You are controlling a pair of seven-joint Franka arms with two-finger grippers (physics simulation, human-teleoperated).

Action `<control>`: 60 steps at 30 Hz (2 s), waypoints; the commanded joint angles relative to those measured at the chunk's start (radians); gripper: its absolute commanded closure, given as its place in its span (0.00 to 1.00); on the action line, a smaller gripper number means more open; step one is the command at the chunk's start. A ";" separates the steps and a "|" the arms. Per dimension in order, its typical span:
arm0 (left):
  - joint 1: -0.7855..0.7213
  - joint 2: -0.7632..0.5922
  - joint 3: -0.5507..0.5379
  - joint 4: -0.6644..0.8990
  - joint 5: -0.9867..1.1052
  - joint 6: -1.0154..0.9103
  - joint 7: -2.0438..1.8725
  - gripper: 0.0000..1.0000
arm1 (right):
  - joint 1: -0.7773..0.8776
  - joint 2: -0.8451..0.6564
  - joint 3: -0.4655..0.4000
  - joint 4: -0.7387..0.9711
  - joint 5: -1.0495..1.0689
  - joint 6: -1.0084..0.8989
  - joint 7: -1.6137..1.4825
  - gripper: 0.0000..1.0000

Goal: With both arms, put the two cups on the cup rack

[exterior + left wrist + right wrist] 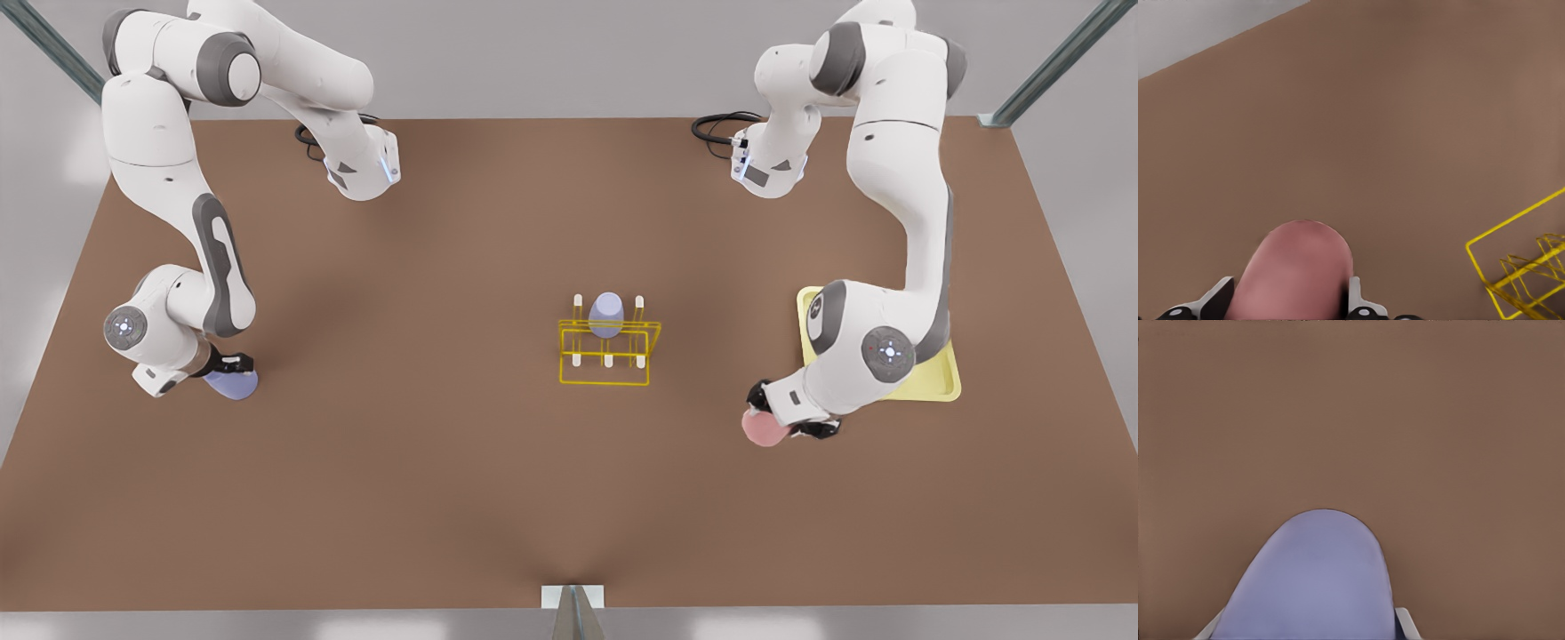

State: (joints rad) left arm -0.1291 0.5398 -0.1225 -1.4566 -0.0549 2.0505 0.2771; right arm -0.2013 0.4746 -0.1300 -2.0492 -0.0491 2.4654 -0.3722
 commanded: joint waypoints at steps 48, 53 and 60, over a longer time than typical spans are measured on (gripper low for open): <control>0.171 -0.264 -0.080 0.131 0.141 -0.794 -0.191 0.00 | 0.264 0.254 0.796 0.590 0.219 -0.131 -0.068 0.20; 0.177 -0.264 -0.080 0.131 0.116 -0.794 -0.193 0.00 | 0.275 0.269 0.828 0.578 0.219 -0.152 -0.070 0.20; 0.178 -0.262 -0.080 0.131 0.118 -0.794 -0.193 0.00 | 0.286 0.271 0.828 0.547 0.216 -0.175 -0.076 0.20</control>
State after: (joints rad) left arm 0.0479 0.2778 -0.2020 -1.3258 0.0635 1.2609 -0.0406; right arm 0.0848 0.7490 0.6974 -1.4989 0.1712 2.3098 -0.4522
